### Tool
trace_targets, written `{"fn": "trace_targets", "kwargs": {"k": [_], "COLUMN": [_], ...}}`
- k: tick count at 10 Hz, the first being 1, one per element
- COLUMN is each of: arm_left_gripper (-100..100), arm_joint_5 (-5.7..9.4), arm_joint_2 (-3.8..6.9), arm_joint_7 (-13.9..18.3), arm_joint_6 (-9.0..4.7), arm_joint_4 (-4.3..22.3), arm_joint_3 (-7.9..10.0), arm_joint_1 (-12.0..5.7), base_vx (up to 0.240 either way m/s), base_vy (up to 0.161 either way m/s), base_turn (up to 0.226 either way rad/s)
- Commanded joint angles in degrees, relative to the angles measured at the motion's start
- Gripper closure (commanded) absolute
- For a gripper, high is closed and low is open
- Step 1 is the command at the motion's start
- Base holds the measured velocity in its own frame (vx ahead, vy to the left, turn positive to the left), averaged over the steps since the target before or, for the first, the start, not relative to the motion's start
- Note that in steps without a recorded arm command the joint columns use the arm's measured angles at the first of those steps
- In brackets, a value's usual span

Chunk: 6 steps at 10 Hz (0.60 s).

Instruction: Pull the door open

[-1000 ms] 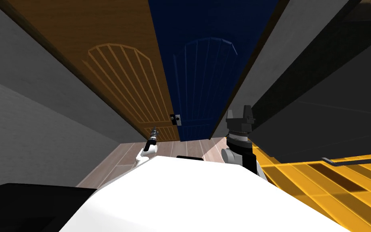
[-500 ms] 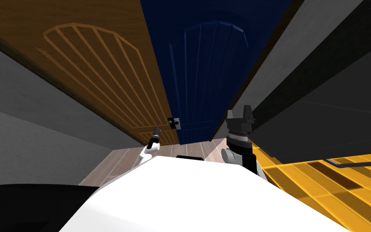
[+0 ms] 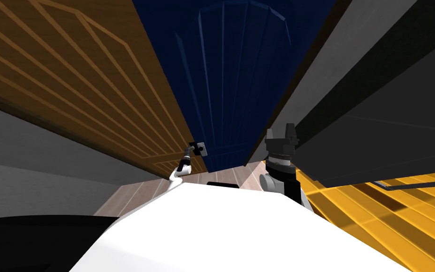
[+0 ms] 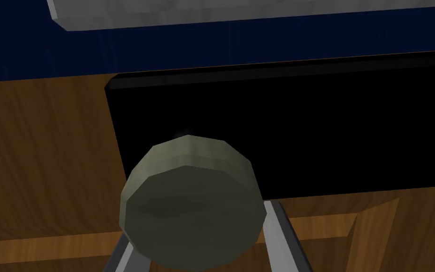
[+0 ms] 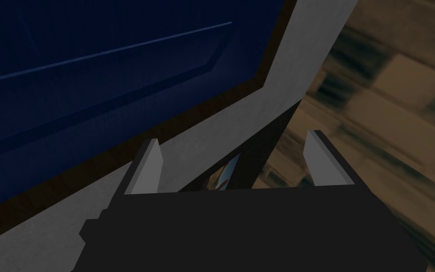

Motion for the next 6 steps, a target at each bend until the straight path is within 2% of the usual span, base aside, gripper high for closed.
{"fn": "trace_targets", "kwargs": {"k": [1, 5, 6], "arm_left_gripper": [100, 100, -100], "arm_joint_5": [0.01, 0.01, 0.28], "arm_joint_2": [0.05, 0.05, 1.13], "arm_joint_7": [0.0, 0.0, 0.1], "arm_joint_6": [-0.11, -0.11, -0.03], "arm_joint_4": [0.1, 0.1, 0.4], "arm_joint_3": [0.07, 0.07, 1.65], "arm_joint_1": [0.07, 0.07, 1.36], "base_vx": [-0.028, -0.015, -0.135], "base_vy": [0.018, 0.008, 0.026], "base_turn": [0.007, 0.0, 0.212]}}
